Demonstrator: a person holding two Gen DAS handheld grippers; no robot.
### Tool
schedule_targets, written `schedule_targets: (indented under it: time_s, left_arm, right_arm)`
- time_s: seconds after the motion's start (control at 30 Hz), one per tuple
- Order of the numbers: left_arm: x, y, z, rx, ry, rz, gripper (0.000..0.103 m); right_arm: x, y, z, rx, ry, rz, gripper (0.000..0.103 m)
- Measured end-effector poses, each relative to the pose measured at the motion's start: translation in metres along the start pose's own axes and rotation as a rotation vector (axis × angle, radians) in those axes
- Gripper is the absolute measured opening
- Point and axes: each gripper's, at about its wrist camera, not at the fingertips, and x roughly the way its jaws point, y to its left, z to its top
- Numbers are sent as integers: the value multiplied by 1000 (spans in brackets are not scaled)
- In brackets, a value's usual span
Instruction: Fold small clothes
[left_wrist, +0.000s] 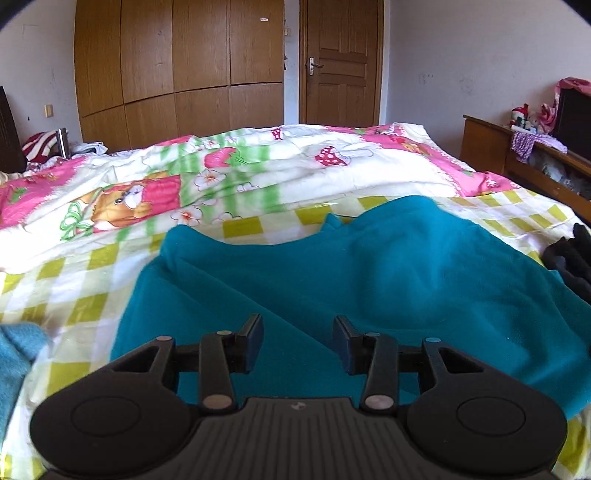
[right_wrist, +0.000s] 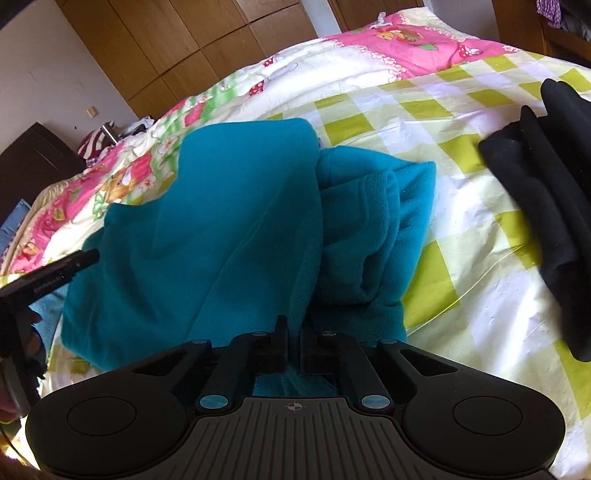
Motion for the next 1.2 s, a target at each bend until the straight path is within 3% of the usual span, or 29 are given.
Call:
schedule_targets:
  time_s: [0.1,0.2,0.33,0.4,0.47,0.53,0.63,0.67,0.8,0.93,1.0,1.07,1.2]
  left_arm:
    - [3,-12,-18,3,53,-40,56]
    - [9,-23,-42,35,127,-44,56]
    - [-13,-29,-49,92,102,-55,56]
    - [-24,-24,-44,89,71,-52,56]
    - [-29,-18,-38,69,48,-47,56]
    - [-29,-13,-31,61,28,-44,56]
    - [-20,-9,-18,38,9,-23,56]
    - [-18,-8,-14,33,3,-21,56]
    - [-7,-8,-5,25,-14,-5,57]
    - [6,-6,-2,46,-5,26,57]
    - [10,-3,-1,49,-5,56,57]
    - [6,4,3,14,-22,83,57]
    - [-10,18,8,-49,-73,114,57]
  right_arm:
    - [-34,-6,-19,-18,-34,-31,4]
    - [-31,-35,-44,74,34,-113,4]
    - [-41,-44,-68,60,78,-136,5]
    - [-56,-37,-68,-9,89,-155,10]
    - [-73,-27,-65,-56,59,-213,22]
    - [-89,-15,-55,-100,-14,-231,23]
    - [-77,-9,-21,-132,-139,-224,48]
    - [-65,-13,-10,-127,-169,-226,51]
    - [-6,-38,34,3,-193,-198,51]
    - [31,-59,55,109,-155,-160,49]
    - [38,-60,57,137,-153,-127,33]
    - [37,-57,59,137,-150,-111,8]
    - [-2,-37,56,75,-226,-57,6]
